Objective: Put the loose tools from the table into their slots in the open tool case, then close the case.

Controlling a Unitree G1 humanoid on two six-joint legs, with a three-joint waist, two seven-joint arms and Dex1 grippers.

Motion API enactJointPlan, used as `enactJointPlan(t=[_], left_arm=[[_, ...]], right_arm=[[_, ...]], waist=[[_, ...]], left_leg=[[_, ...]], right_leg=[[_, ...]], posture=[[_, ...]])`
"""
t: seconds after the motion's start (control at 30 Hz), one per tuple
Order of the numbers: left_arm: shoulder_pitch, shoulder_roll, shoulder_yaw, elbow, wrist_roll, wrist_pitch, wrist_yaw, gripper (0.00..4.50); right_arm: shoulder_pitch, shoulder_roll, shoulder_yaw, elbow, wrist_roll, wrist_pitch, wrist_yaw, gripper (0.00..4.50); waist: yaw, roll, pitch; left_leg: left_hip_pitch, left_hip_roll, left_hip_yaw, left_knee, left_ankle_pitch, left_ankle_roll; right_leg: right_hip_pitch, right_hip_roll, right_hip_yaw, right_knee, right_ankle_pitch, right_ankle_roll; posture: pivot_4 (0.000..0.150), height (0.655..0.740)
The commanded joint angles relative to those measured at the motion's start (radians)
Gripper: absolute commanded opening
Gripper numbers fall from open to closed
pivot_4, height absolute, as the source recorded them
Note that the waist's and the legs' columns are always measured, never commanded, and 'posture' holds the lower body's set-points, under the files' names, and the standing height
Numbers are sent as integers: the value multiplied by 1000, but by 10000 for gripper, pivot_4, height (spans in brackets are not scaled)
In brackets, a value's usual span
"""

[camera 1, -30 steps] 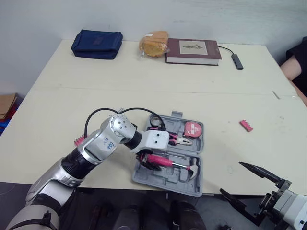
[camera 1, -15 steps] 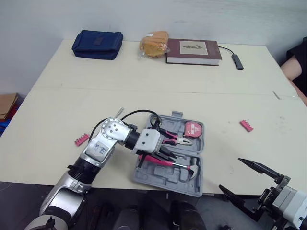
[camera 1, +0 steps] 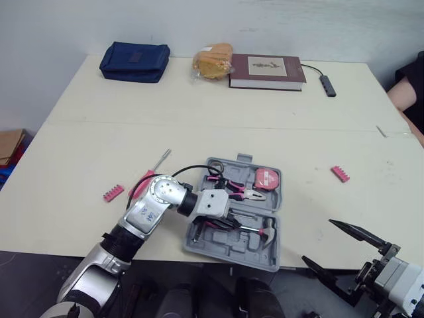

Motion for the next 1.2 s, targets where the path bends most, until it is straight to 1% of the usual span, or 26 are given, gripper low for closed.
enactJointPlan(t=[0.03, 0.13, 0.23, 0.33, 0.5, 0.6, 0.7, 0.77, 0.83, 0.93, 1.0, 1.07, 1.13, 1.2], left_arm=[[18, -5, 12, -23, -35, 10, -13, 382], [23, -3, 20, -22, -36, 28, 0, 382], [15, 1, 2, 1, 22, 60, 49, 382], [23, 41, -50, -3, 70, 88, 30, 382], [55, 44, -72, -7, 79, 99, 51, 382], [57, 66, -128, 17, 141, 127, 50, 382], [45, 54, -163, 43, 178, 193, 86, 382], [33, 67, -199, 64, 219, 177, 89, 382], [31, 76, -220, 71, 230, 193, 82, 382], [36, 71, -217, 68, 215, 176, 77, 382], [42, 38, -158, 50, 146, 124, 86, 382], [40, 10, -76, 55, 63, 13, 76, 382], [36, -2, 11, 46, -55, -28, 8, 382], [30, -3, 57, 73, -83, -149, -15, 382]], right_arm=[[5, 0, -6, -38, 11, 3, -11, 45000], [7, -2, -9, -47, 13, 12, -14, 45000], [4, -4, -8, -61, 14, 28, -21, 45000], [-1, -8, -11, -64, 16, 38, -24, 45000], [-4, -8, -17, -70, 17, 48, -25, 45000], [-3, -9, -20, -78, 19, 54, -29, 45000], [4, -3, -19, -82, 16, 53, -31, 45000], [6, 1, -16, -83, 14, 52, -33, 45000], [6, 2, -13, -84, 12, 53, -34, 45000], [4, 2, -9, -85, 10, 54, -37, 45000], [3, 1, -14, -80, 12, 53, -37, 45000], [7, 0, -25, -70, 15, 46, -31, 45000], [14, 1, -48, -51, 25, 36, -21, 45000], [19, 2, -68, -31, 32, 25, -12, 45000]], waist=[[0, 0, 0], [0, 0, 0], [0, 0, 0], [0, 0, 0], [0, 4, -5], [0, 5, -12], [1, 5, -19], [1, 5, -25], [1, 7, -32], [0, 7, -40], [0, 9, -42], [2, 10, -43], [1, 11, -40], [0, 13, -31]], left_leg=[[0, 0, 0, 0, 0, 0], [0, 0, 0, 0, 0, 0], [0, 0, 0, 0, 0, 0], [2, 0, 0, 0, 0, 0], [7, 1, -1, 0, -1, -1], [9, 2, -1, -1, -2, 0], [11, 2, -3, -1, -4, 0], [11, 3, -3, -1, -7, 1], [11, 3, -4, -1, -8, 3], [13, 4, -4, -1, -11, 7], [14, 4, -5, -1, -11, 6], [16, 4, -5, -1, -12, 6], [14, 5, -5, -2, -12, 6], [10, 5, -6, -1, -10, 5]], right_leg=[[0, 0, 0, 0, 0, 0], [0, 0, 0, 0, 0, 0], [0, 0, 0, 0, 0, 0], [2, 0, 0, 0, 0, 0], [7, -1, 0, -3, 0, 0], [9, -2, 0, -4, 0, 0], [15, -1, -1, -7, 0, 0], [18, -2, -1, -9, 0, -1], [19, -2, -1, -10, 0, -1], [20, -2, -1, -12, 0, -1], [20, -2, -1, -12, 0, -1], [20, -3, -1, -13, -1, -1], [18, -3, -1, -13, -1, -1], [13, -4, -2, -13, -1, -1]], posture=[[1500, 7400], [1500, 7400], [1500, 7400], [1500, 7400], [1500, 7400], [1500, 7400], [1500, 7400], [1500, 7400], [1500, 7400], [1500, 7400], [1500, 7400], [1500, 7400], [1500, 7400], [1500, 7400]])
